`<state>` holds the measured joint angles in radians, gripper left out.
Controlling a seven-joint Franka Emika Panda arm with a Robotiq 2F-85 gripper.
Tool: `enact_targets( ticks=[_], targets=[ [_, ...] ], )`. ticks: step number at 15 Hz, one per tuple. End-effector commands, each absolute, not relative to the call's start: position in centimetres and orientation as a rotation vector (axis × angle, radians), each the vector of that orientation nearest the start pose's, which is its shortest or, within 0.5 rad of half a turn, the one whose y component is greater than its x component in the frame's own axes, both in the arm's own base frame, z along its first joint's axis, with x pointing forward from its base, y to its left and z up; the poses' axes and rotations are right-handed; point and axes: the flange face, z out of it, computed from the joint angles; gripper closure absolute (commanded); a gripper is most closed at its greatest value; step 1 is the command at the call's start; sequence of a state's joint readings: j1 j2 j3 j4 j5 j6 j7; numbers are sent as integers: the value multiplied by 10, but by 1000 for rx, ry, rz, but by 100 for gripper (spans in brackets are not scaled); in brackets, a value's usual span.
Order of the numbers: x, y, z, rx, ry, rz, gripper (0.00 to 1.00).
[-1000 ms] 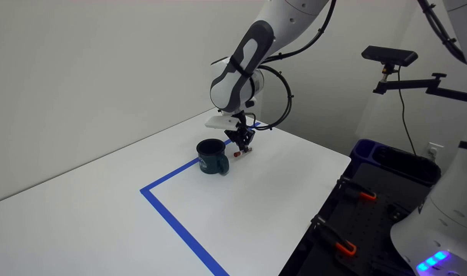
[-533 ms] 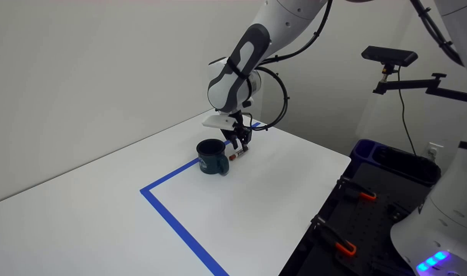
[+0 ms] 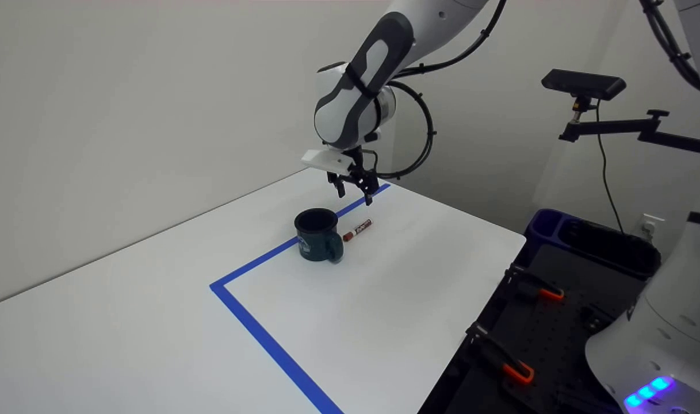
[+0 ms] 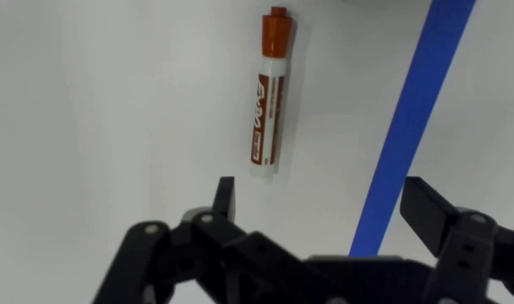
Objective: Move the sharpie to the table
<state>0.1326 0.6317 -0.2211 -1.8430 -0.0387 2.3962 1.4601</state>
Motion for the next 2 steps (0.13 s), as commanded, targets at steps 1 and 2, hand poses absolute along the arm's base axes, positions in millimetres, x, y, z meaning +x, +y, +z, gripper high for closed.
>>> enact_targets(
  ticks=[1,2],
  targets=[
    [630,-50,228,-2417,2223,-188,0],
    [632,-49,235,-2423,2211,-203,0]
  ],
)
